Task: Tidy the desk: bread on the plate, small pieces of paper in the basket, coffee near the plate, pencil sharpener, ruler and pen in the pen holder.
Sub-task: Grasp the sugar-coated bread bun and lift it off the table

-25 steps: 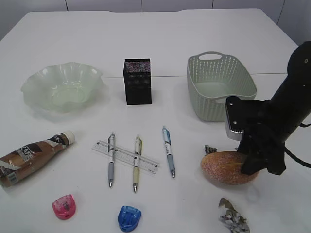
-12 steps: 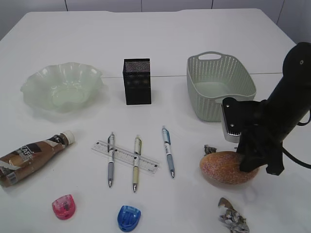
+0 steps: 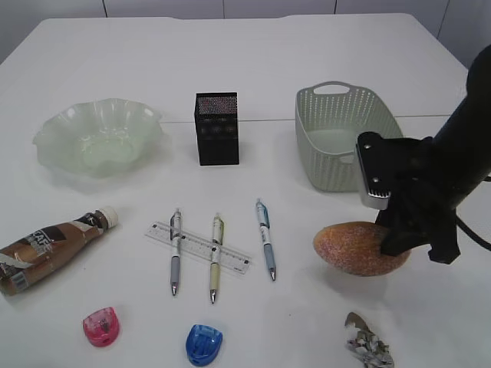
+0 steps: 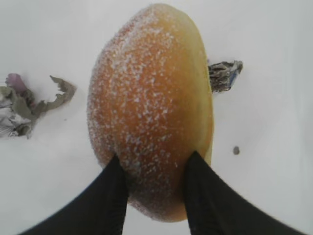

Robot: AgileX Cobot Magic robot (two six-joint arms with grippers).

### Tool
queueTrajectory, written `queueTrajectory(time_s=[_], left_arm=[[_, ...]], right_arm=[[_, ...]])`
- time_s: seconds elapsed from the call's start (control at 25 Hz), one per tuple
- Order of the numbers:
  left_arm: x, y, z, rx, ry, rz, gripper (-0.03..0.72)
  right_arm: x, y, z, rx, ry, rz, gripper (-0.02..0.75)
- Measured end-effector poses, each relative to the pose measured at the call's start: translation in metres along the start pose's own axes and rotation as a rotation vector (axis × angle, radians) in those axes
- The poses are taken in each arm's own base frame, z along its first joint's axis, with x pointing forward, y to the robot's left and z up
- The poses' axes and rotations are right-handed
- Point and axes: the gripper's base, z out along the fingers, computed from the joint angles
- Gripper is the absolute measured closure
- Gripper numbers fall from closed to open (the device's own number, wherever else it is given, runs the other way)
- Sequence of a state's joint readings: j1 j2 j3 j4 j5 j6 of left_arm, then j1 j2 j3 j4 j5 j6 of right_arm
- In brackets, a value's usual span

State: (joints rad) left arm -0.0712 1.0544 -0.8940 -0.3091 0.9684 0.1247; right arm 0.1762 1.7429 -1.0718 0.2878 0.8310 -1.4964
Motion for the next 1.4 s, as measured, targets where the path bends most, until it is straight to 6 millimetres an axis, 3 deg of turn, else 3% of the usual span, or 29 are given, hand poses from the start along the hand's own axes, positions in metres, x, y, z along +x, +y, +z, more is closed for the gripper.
queueTrajectory(time_s=[0.24, 0.56, 0.72, 1.08, 1.24, 1.4], left_arm=[[0.0, 0.0, 0.0, 0.0, 0.002, 0.002, 0.255], [0.0, 0.001, 0.0, -0.014, 0.004, 0.012, 0.255], [0.0, 0.002, 0.0, -0.019, 0.005, 0.016, 0.255], [-0.006, 0.001, 0.0, -0.011, -0.068, 0.024, 0.255], [-0.008, -0.008, -0.001, 0.073, -0.099, 0.25, 0.255], [-0.01, -0.016, -0.002, 0.155, -0.14, 0.341, 0.255]], right_arm=[[-0.01, 0.014, -0.032, -0.006, -0.068, 0.015, 0.479], [-0.039, 0.037, -0.095, 0.08, -0.36, 0.11, 0.48], [-0.047, 0.05, -0.116, 0.074, -0.46, 0.116, 0.48], [-0.056, 0.066, -0.135, 0.027, -0.566, 0.108, 0.48], [-0.064, 0.071, -0.135, 0.006, -0.581, 0.082, 0.48], [-0.077, 0.076, -0.133, 0.01, -0.591, 0.046, 0.481]])
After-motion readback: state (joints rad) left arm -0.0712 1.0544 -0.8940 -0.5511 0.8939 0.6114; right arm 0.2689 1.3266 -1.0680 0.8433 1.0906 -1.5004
